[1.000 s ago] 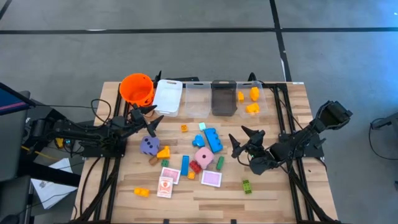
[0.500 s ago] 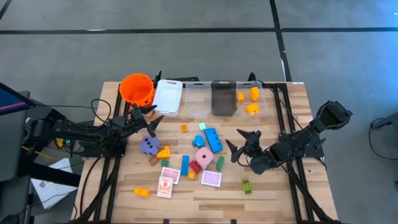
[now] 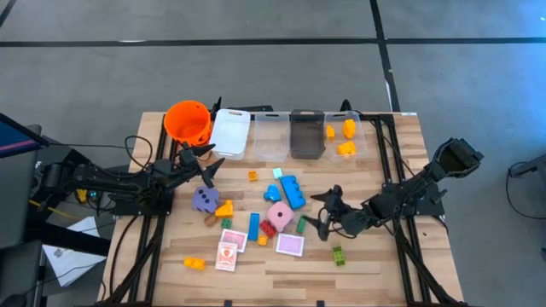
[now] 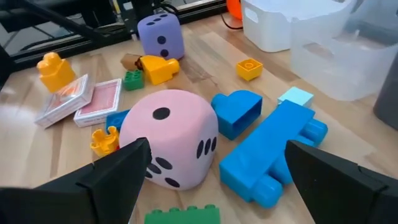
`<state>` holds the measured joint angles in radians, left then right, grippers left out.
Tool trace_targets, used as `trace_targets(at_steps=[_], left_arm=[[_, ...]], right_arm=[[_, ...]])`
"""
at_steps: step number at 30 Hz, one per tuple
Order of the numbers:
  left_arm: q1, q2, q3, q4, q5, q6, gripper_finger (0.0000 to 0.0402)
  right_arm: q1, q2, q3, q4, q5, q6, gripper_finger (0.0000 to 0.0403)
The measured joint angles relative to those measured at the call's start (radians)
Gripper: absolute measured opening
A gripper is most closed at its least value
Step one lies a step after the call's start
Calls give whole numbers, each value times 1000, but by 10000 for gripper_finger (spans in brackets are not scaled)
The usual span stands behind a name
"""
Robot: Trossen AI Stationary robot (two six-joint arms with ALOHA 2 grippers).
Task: Pick & Place Toys
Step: Put the small green game piece into the black bin
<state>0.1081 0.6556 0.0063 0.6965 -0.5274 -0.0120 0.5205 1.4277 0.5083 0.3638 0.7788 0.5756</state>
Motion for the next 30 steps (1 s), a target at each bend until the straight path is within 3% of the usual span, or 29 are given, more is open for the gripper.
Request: trace_targets(at_steps=[11, 17, 20, 25, 30], left_arm=[[0, 0, 0, 0, -5, -1, 301], [-9, 0, 0, -109, -4, -152, 301], [-9, 0, 0, -141, -4, -157, 301], [-9, 0, 0, -147, -4, -153, 301], [-9, 0, 0, -139, -3, -182, 301]], right_arm=[[-11, 0, 0, -11, 5, -44, 368], [2, 1, 0, -10, -35, -44, 379], [3, 1, 0, -12, -46, -46, 390], [-15, 1, 0, -12, 27, -74, 399], [-45, 1, 0, -11, 30, -56, 393]])
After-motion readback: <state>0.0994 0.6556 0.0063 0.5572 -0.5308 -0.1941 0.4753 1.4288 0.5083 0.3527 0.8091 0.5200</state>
